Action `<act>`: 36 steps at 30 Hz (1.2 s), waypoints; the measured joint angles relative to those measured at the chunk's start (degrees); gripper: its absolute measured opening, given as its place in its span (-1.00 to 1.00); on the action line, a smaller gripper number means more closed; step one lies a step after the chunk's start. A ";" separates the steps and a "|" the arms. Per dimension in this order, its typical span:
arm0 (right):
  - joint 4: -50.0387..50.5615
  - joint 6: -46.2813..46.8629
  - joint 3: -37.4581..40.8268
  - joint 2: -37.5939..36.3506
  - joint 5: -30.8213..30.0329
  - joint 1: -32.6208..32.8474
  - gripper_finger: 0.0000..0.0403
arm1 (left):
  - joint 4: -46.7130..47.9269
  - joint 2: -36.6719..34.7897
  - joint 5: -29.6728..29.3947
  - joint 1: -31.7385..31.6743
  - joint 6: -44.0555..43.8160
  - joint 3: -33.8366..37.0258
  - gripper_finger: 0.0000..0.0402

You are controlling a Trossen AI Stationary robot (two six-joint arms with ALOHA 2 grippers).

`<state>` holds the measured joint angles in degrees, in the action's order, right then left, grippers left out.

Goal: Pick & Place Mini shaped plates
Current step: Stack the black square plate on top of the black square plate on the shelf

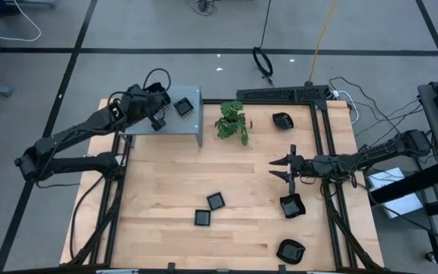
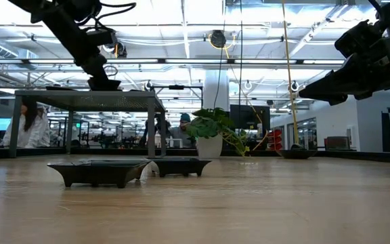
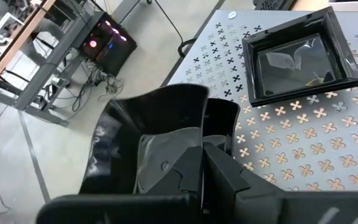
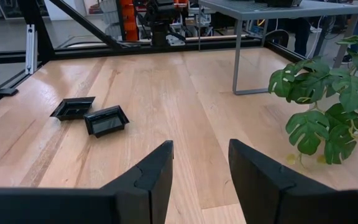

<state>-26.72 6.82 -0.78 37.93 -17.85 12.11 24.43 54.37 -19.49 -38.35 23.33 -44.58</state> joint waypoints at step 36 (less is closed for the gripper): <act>0.00 0.00 0.00 0.00 -0.02 -0.01 -0.28 | -8.03 0.20 4.63 25.42 -12.23 0.02 -0.06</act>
<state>-26.72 6.82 -0.78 37.93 -17.87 12.10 16.39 54.57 -14.86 -12.93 11.10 -44.56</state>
